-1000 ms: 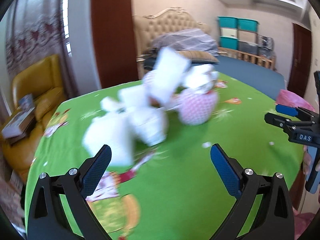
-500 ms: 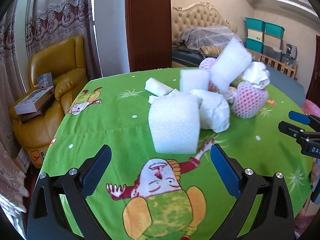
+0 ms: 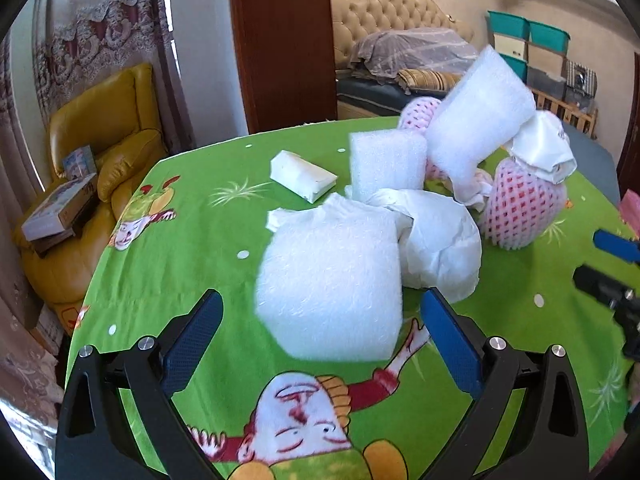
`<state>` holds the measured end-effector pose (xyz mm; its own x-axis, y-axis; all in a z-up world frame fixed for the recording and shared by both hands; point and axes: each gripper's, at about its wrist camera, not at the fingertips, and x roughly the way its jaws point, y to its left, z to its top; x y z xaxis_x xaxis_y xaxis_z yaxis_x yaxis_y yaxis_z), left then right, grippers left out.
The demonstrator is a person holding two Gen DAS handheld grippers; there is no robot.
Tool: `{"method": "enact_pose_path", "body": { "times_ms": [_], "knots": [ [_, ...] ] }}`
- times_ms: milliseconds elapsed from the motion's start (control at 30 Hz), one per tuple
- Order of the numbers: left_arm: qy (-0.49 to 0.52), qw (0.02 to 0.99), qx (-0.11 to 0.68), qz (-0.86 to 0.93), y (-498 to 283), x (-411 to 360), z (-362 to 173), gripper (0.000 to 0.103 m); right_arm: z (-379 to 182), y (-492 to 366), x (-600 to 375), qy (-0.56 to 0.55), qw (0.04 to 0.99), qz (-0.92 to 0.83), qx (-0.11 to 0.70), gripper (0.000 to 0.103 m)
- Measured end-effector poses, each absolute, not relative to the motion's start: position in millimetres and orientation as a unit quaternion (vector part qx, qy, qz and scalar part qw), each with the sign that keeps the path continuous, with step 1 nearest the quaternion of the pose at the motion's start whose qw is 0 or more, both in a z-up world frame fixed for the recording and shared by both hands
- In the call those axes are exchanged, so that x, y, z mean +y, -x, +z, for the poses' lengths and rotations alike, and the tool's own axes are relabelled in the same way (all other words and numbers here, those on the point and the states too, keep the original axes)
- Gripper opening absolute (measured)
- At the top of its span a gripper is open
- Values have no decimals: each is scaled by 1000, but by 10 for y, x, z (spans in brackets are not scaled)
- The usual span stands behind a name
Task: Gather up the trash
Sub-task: 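Grasp a white foam block with the left tool while the right tool grasps the white paper wrapper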
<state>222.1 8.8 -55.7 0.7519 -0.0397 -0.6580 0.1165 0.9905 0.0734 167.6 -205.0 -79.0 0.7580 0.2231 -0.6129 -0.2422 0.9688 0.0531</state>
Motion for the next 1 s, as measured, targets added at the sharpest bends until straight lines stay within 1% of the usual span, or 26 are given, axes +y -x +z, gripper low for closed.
{"method": "enact_pose_path", "body": {
  "times_ms": [67,100,233,300,400,467,633,667,700,733,767,800,1000],
  "knots": [
    [-60,930,360,-46,-2249,59,-609,63,-724,-1741,-2061,18,941,117,318,78],
    [-60,928,364,-51,-2261,62,-636,61,-690,-1778,-2066,16,942,117,315,78],
    [-47,938,340,-53,-2143,112,-577,60,-571,-1977,-2059,5,944,121,307,79],
    [-46,939,338,-51,-2094,140,-576,60,-520,-2075,-2028,5,945,123,303,83],
    [-30,941,335,-50,-2022,215,-566,60,-453,-2224,-1971,11,947,128,295,84],
    [-25,942,331,-49,-1965,255,-558,60,-431,-2320,-1931,14,948,129,291,88],
    [-10,944,325,-50,-1855,321,-551,60,-452,-2521,-1887,22,947,121,296,88],
    [-8,944,325,-50,-1840,310,-541,60,-461,-2524,-1891,24,947,122,295,86],
    [-6,945,324,-52,-1831,317,-537,60,-467,-2512,-1887,29,947,122,294,71],
    [-5,946,321,-52,-1813,322,-529,60,-474,-2492,-1881,34,948,118,294,67],
    [-4,946,320,-52,-1816,333,-520,60,-476,-2454,-1878,38,948,117,292,67],
    [-5,947,318,-52,-1804,332,-514,60,-467,-2403,-1879,39,949,121,288,64],
    [-6,949,311,-54,-1736,302,-496,60,-355,-2008,-1904,49,959,122,253,63]
  ]
}}
